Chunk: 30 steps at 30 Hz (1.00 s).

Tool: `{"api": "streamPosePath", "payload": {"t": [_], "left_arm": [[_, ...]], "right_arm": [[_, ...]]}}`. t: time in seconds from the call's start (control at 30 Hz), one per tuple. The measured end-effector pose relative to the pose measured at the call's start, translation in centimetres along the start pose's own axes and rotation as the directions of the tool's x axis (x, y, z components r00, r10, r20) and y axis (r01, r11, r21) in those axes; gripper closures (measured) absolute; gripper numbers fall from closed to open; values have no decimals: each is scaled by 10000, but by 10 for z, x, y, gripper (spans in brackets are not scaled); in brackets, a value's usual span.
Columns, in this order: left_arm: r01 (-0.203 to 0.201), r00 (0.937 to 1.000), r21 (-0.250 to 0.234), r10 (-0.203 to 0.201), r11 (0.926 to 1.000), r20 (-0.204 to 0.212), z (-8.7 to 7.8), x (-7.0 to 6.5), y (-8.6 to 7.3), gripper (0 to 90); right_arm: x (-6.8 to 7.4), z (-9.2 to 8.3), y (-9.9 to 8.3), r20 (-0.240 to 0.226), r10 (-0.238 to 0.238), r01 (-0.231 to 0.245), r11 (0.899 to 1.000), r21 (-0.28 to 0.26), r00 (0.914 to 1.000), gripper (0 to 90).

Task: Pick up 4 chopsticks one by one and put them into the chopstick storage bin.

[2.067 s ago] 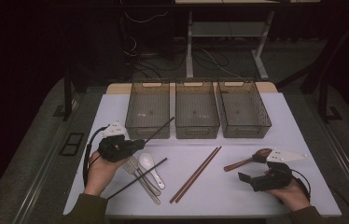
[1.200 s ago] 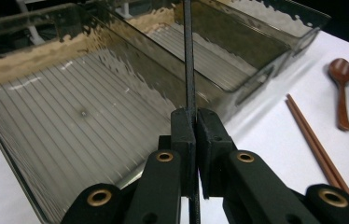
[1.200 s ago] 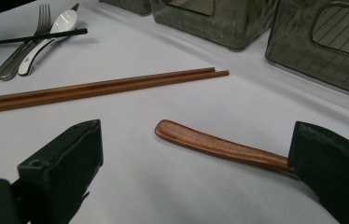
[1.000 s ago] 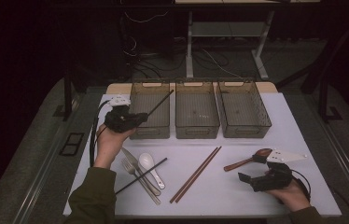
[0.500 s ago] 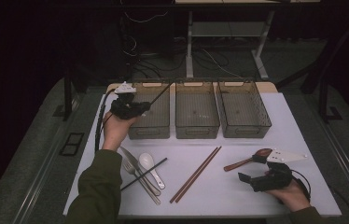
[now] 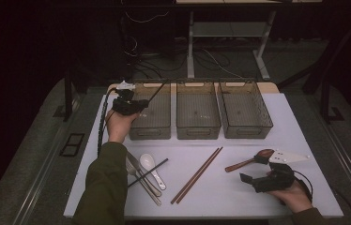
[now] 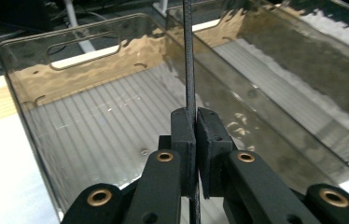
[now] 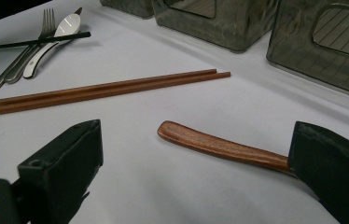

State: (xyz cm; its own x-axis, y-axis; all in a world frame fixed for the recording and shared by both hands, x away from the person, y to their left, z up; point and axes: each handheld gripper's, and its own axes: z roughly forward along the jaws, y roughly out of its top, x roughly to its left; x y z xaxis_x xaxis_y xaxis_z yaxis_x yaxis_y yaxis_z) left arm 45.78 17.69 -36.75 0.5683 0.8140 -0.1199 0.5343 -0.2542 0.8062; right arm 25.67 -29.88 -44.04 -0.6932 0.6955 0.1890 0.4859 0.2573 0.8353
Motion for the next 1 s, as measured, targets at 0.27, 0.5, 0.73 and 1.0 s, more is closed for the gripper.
{"api": "streamPosePath", "payload": {"t": [0.27, 0.5, 0.73, 1.0], "left_arm": [[244, 9994, 350, -235, 9991, -242, 13, 8, -2, 850], [390, 9989, 441, -378, 9983, -262, 16, 10, -4, 848], [411, 9987, 334, -401, 9986, -299, 17, 9, -3, 798], [370, 9988, 278, -361, 9989, -331, 12, 10, -2, 733]], "right_arm": [[0, -1, 0, -16, 25, -25, 10000, -27, 10000, 29], [-1, -2, 0, -8, -3, 3, 10000, -65, 10000, 29], [0, -1, 0, -29, 22, -22, 10000, -16, 10000, 29], [0, -1, 0, -28, 15, -15, 10000, -15, 10000, 29]]}}
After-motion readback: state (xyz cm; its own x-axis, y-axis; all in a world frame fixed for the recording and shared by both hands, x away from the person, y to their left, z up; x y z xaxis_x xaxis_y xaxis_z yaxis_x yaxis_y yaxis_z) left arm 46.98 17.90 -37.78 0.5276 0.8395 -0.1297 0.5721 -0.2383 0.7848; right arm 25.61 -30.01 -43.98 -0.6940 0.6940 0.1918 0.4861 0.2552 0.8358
